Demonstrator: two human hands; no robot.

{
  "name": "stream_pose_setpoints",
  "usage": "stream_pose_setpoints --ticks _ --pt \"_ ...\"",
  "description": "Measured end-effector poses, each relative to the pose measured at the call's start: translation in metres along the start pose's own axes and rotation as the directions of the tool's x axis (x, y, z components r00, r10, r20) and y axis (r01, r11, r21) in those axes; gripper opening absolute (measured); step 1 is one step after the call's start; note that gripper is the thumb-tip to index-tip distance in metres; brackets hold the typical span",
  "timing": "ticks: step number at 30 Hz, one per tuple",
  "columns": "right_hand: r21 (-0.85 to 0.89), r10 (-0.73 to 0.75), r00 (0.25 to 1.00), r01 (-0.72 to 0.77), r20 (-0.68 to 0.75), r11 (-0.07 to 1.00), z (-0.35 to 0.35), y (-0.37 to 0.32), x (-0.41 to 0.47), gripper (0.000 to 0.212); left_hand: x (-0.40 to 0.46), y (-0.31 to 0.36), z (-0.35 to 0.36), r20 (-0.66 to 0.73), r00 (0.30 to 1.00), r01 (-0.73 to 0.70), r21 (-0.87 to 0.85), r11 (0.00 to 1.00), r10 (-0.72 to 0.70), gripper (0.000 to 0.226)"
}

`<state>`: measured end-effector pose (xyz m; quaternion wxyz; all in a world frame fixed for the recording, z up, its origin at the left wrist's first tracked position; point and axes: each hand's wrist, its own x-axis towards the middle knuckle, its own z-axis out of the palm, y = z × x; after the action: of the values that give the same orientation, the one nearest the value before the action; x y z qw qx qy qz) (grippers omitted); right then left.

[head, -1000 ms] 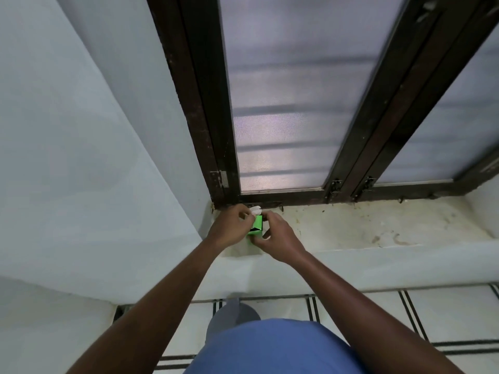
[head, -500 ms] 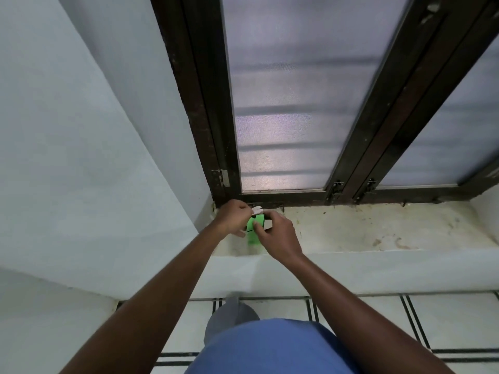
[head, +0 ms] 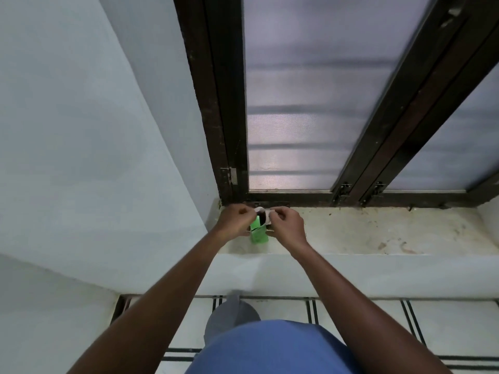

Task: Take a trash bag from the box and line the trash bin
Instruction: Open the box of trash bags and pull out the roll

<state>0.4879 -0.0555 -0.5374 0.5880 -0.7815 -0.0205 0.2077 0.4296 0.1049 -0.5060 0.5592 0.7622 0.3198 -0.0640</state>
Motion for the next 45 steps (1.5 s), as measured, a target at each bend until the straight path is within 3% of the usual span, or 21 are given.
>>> stream_pose_setpoints --ticks 4,6,9,12,15,17,20,23,25,27,29,31,38,41,45 --pt "0.142 0.034 0.999 -0.036 0.018 0.989 -0.005 0.014 -0.004 0.021 0.0 -0.004 0.007 -0.077 0.993 -0.075 0.184 0.98 0.091 0.034" --pt "0.143 0.013 1.0 -0.012 -0.006 0.99 -0.005 0.017 -0.007 0.026 0.0 -0.001 0.011 -0.104 0.988 -0.08 0.253 0.964 0.11 0.037" --pt "0.119 -0.014 1.0 0.017 -0.028 0.993 -0.004 0.018 -0.009 0.015 0.002 0.004 0.014 -0.107 0.984 -0.103 0.323 0.941 0.145 0.032" --pt "0.035 -0.055 0.998 0.055 -0.009 0.998 -0.003 0.018 -0.012 0.022 0.001 0.007 0.01 -0.093 0.991 -0.077 0.207 0.975 0.098 0.025" --pt "-0.094 -0.152 0.986 0.158 0.064 0.983 -0.004 0.019 -0.021 0.035 -0.002 0.001 0.002 0.001 1.0 0.027 -0.091 0.996 -0.027 0.011" --pt "-0.128 -0.195 0.976 0.207 0.1 0.97 -0.003 0.022 -0.026 0.05 -0.005 -0.009 -0.002 0.078 0.996 0.067 -0.229 0.971 -0.05 0.022" --pt "-0.174 -0.25 0.963 0.265 0.103 0.948 0.001 0.025 -0.026 0.055 -0.006 -0.028 -0.005 0.099 0.995 0.057 -0.258 0.965 -0.033 0.031" --pt "-0.203 -0.265 0.959 0.28 0.099 0.938 0.002 0.026 -0.026 0.048 -0.01 -0.035 -0.005 -0.04 0.999 -0.031 -0.075 0.997 0.028 0.029" --pt "-0.218 -0.262 0.96 0.278 0.102 0.936 0.001 0.025 -0.026 0.046 -0.018 -0.03 -0.005 -0.191 0.956 -0.184 0.192 0.964 0.221 0.023" --pt "-0.235 -0.275 0.954 0.295 0.115 0.926 0.0 0.024 -0.027 0.046 -0.024 -0.017 -0.005 -0.134 0.889 -0.346 0.431 0.834 0.438 0.016" --pt "-0.257 -0.288 0.948 0.313 0.133 0.914 0.0 0.023 -0.028 0.049 -0.024 -0.003 -0.006 0.029 0.851 -0.424 0.629 0.652 0.525 0.023" --pt "-0.285 -0.285 0.947 0.317 0.147 0.905 -0.001 0.022 -0.028 0.055 -0.018 0.012 -0.007 0.133 0.86 -0.411 0.752 0.514 0.493 0.032" --pt "-0.317 -0.287 0.942 0.329 0.173 0.889 -0.003 0.025 -0.025 0.06 -0.006 0.062 0.005 0.245 0.931 -0.311 0.922 0.233 0.272 0.032" --pt "-0.35 -0.297 0.939 0.341 0.173 0.872 -0.001 0.03 -0.023 0.063 -0.004 0.07 0.011 0.28 0.94 -0.317 0.926 0.203 0.193 0.039" --pt "-0.356 -0.274 0.944 0.325 0.185 0.876 0.005 0.041 -0.022 0.065 0.001 0.067 0.011 0.304 0.947 -0.322 0.891 0.319 0.105 0.039"
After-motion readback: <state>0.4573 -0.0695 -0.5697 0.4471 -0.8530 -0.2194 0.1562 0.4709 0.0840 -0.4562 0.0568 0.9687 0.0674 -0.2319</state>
